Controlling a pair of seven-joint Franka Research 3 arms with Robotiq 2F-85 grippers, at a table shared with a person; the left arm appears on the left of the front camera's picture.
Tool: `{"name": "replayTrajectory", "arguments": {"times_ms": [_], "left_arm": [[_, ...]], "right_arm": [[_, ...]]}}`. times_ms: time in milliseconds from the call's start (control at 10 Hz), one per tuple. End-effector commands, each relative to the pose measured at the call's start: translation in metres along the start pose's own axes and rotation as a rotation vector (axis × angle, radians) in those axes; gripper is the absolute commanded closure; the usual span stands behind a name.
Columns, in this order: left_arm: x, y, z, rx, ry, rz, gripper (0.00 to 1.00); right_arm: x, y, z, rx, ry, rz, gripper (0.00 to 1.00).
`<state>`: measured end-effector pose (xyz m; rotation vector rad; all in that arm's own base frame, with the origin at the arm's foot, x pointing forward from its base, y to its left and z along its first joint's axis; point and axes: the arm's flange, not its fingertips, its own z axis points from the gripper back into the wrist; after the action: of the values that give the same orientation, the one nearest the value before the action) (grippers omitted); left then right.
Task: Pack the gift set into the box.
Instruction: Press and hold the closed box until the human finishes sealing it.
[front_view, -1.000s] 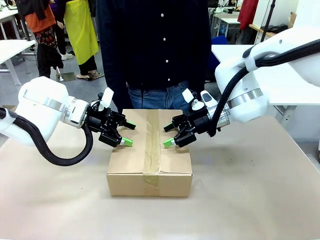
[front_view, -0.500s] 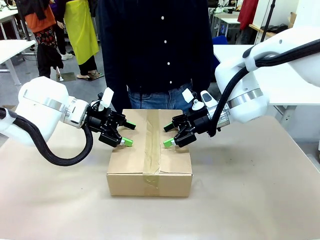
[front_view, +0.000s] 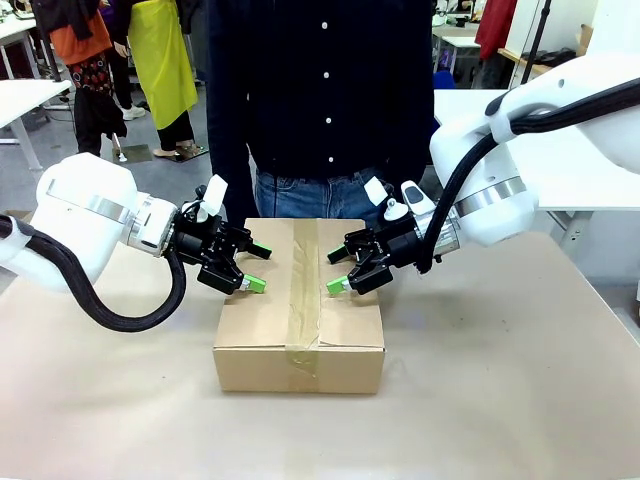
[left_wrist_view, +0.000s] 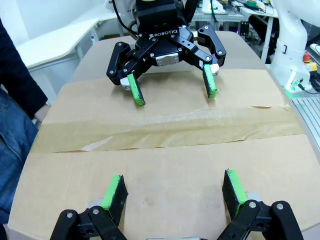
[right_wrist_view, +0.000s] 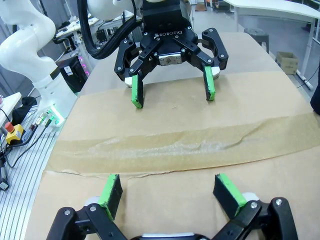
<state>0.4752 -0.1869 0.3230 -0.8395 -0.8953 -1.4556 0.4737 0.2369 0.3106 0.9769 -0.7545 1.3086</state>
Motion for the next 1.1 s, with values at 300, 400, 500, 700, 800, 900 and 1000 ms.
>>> {"name": "replayTrajectory", "arguments": {"times_ms": [300,400,500,700,800,900,1000], "left_arm": [[0.079,-0.035,0.128,-0.138,-0.08,0.188,0.0],[0.058,-0.045,0.165,-0.114,-0.147,0.273,0.0],[0.031,-0.056,0.198,-0.052,-0.23,0.353,0.0],[-0.033,-0.086,0.256,0.204,-0.405,0.464,0.0],[-0.056,-0.095,0.266,0.292,-0.495,0.471,0.0],[-0.056,-0.084,0.255,0.404,-0.49,0.501,0.0],[-0.048,-0.095,0.277,0.186,-0.376,0.508,0.0]], "right_arm": [[0.051,0.087,0.144,-0.021,-0.211,-0.23,0.0],[0.028,0.106,0.179,-0.048,-0.265,-0.34,0.0],[-0.004,0.118,0.212,-0.027,-0.363,-0.421,0.0],[-0.077,0.14,0.264,-0.182,-0.562,-0.479,0.0],[-0.103,0.144,0.275,-0.32,-0.621,-0.509,0.0],[-0.105,0.127,0.262,-0.515,-0.478,-0.578,0.0],[-0.083,0.128,0.288,-0.209,-0.536,-0.527,0.0]]}}
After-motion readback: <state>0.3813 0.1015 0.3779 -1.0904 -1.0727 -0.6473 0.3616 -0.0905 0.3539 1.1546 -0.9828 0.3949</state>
